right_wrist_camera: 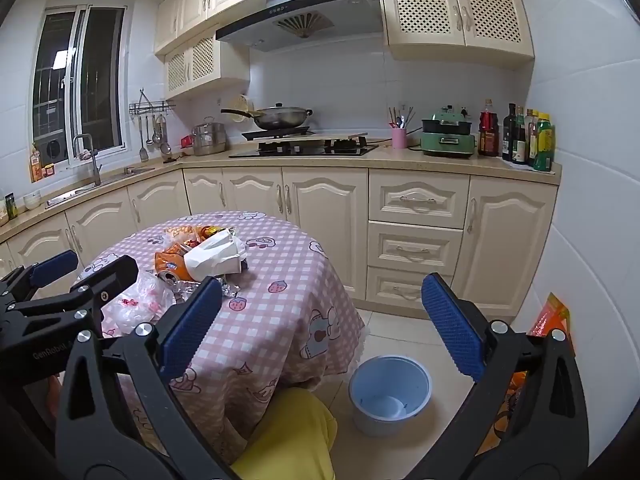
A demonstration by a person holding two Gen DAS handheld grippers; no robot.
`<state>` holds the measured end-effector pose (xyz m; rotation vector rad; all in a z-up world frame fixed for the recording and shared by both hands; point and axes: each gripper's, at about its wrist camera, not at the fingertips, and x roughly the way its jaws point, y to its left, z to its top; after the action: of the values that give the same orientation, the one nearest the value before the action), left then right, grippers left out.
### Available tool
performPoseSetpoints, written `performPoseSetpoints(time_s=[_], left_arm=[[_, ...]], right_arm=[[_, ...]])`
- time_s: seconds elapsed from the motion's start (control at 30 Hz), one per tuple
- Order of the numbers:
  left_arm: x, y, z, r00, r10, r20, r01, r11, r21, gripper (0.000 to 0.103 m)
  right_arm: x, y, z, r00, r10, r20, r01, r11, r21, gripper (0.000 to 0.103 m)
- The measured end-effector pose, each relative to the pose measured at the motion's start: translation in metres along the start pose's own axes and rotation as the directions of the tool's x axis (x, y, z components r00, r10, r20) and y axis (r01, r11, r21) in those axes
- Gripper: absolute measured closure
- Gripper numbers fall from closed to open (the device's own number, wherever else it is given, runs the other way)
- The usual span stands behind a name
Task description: Collect trash
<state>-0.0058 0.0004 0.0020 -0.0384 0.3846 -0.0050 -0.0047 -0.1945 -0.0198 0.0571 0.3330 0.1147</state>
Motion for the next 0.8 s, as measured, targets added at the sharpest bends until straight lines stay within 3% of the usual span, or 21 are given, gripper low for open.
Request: performPoseSetpoints(time_s=[0.8], left_arm=[[-0.0008, 0.0015, 0.0011, 1.0, 0.002, 0.002, -0.002, 1.0, -0.001, 0.004]], right_arm=[[-0.0002, 0.0036, -0.0006, 1.0, 0.005, -0.012, -0.005, 1.0, 0.005, 0.005]])
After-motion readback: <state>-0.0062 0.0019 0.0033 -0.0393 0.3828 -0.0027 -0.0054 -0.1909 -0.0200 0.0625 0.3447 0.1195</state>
